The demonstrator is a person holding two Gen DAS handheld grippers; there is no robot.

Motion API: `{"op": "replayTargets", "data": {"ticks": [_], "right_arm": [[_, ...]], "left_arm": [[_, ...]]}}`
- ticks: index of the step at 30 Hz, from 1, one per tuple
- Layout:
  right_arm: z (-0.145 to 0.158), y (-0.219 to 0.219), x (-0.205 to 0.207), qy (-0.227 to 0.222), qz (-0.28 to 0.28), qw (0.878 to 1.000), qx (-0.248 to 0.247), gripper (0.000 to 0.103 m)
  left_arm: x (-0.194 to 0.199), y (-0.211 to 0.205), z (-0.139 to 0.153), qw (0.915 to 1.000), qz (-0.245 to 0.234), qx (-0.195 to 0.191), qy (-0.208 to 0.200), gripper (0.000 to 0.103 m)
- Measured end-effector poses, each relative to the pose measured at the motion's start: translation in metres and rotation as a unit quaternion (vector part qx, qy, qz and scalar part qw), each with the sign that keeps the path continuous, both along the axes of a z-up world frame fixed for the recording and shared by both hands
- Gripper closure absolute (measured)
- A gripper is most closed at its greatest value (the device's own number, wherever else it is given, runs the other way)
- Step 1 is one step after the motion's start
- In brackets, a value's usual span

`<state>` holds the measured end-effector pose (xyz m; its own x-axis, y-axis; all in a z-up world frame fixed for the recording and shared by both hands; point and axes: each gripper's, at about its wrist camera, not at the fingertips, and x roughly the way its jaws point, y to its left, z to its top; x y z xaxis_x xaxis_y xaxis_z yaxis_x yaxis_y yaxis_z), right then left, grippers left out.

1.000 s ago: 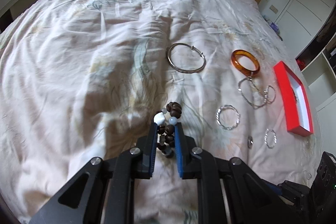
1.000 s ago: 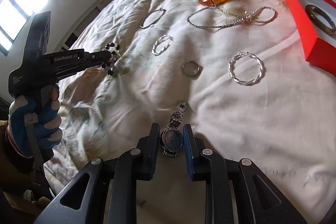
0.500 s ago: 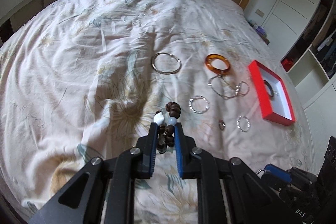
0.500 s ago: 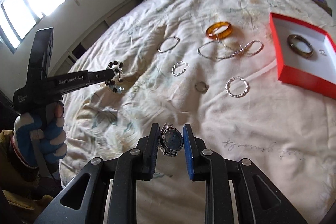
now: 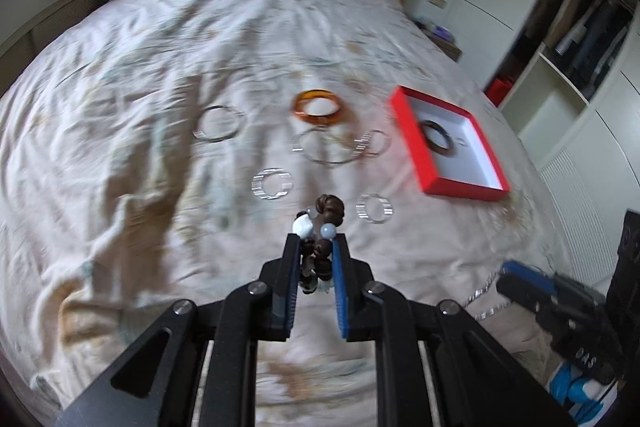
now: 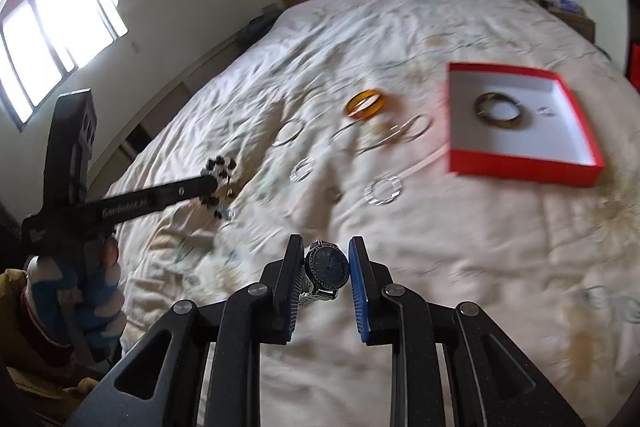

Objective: Organize jewelry
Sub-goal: 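Carry bracelet and watch into the red box and open both tools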

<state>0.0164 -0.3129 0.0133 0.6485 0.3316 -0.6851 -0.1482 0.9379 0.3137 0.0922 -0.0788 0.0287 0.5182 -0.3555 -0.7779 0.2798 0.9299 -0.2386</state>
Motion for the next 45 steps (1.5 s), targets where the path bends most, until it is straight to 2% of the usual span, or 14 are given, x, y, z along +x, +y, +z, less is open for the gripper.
{"op": "replayTargets", "data": {"ticks": [7, 13, 18, 23, 29, 33, 40, 45], "right_arm": [[0.017, -0.066, 0.03, -0.023, -0.052, 0.998, -0.008, 0.08], [0.022, -0.123, 0.078, -0.037, -0.092, 0.995, -0.025, 0.08], [0.001, -0.165, 0.12, -0.026, -0.123, 0.992, -0.031, 0.08], [-0.033, -0.191, 0.145, 0.0, -0.139, 0.99, -0.039, 0.08], [-0.071, -0.202, 0.157, 0.035, -0.137, 0.989, -0.045, 0.08], [-0.085, -0.198, 0.158, 0.047, -0.129, 0.988, -0.064, 0.08], [-0.085, -0.196, 0.154, 0.06, -0.135, 0.983, -0.109, 0.079], [-0.066, -0.198, 0.133, 0.051, -0.153, 0.981, -0.112, 0.078]], "left_arm": [[0.027, -0.086, 0.006, 0.997, -0.078, -0.005, 0.001, 0.089], [0.065, -0.16, 0.0, 0.992, -0.126, -0.01, 0.007, 0.089], [0.103, -0.218, -0.022, 0.9885, -0.15, -0.008, 0.02, 0.089], [0.136, -0.258, -0.061, 0.9857, -0.161, -0.002, 0.049, 0.089], [0.151, -0.275, -0.098, 0.9835, -0.164, 0.005, 0.077, 0.089], [0.153, -0.28, -0.106, 0.9824, -0.169, 0.007, 0.08, 0.088], [0.154, -0.283, -0.11, 0.9808, -0.17, -0.004, 0.095, 0.087], [0.148, -0.276, -0.096, 0.9812, -0.167, -0.016, 0.096, 0.076]]}}
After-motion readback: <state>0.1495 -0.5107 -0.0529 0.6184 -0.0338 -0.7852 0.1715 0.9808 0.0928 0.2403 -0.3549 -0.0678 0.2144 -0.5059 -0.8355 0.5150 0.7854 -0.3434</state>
